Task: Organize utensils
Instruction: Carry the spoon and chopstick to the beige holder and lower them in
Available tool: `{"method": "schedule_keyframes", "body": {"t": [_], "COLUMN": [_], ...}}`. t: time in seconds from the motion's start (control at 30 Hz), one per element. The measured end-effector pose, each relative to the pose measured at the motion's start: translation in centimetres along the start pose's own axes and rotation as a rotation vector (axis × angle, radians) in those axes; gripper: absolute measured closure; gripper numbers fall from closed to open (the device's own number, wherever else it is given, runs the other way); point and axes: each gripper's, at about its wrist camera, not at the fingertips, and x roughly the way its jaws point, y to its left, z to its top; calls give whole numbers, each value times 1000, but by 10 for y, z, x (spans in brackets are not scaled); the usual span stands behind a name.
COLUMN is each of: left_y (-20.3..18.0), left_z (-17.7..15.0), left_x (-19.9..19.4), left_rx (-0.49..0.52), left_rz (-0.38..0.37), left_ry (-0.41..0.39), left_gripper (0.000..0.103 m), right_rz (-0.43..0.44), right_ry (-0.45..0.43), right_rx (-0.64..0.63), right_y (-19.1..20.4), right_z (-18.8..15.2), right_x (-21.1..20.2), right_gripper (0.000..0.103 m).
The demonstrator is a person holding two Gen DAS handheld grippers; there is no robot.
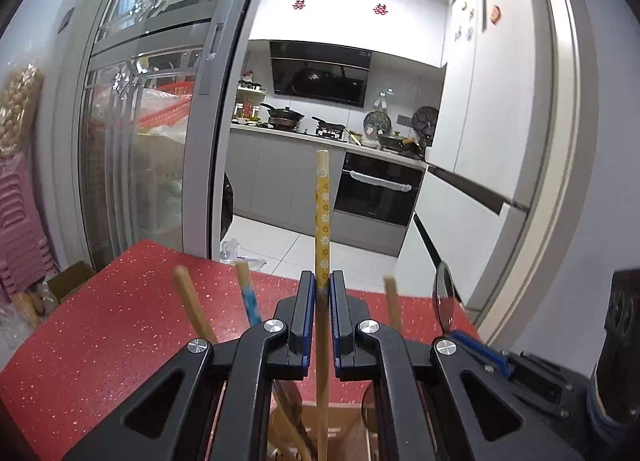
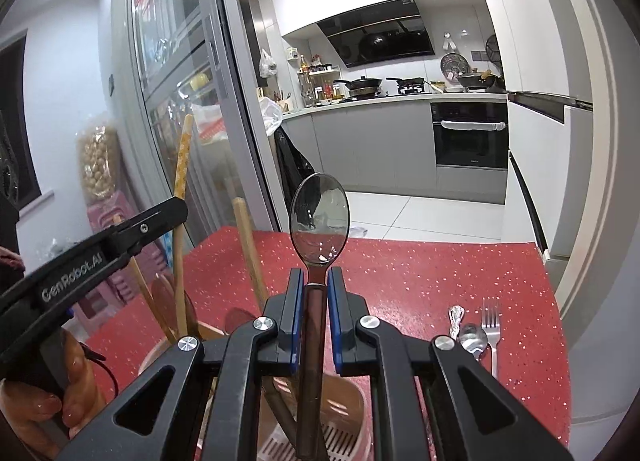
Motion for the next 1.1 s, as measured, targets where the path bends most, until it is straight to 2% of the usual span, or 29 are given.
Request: {"method": "schedule_keyframes", "body": {"t": [0.17, 0.6, 1.1], "left_y": [-10, -6, -2], "left_z": [-10, -26, -20], "left_x": [-5, -13, -14], "left_rx": [85, 119, 122], "left_rz": [19, 51, 51], "left_ry": [7, 96, 164], "left_gripper": [72, 71, 71], "right_rz": [-6, -5, 8], "right_ry": [9, 54, 139], "right_rx": [-16, -43, -41], "right_y": [1, 5, 9], "right_z": [-9, -23, -27], "right_x": [-4, -20, -20], "right_gripper": [90, 90, 90]}}
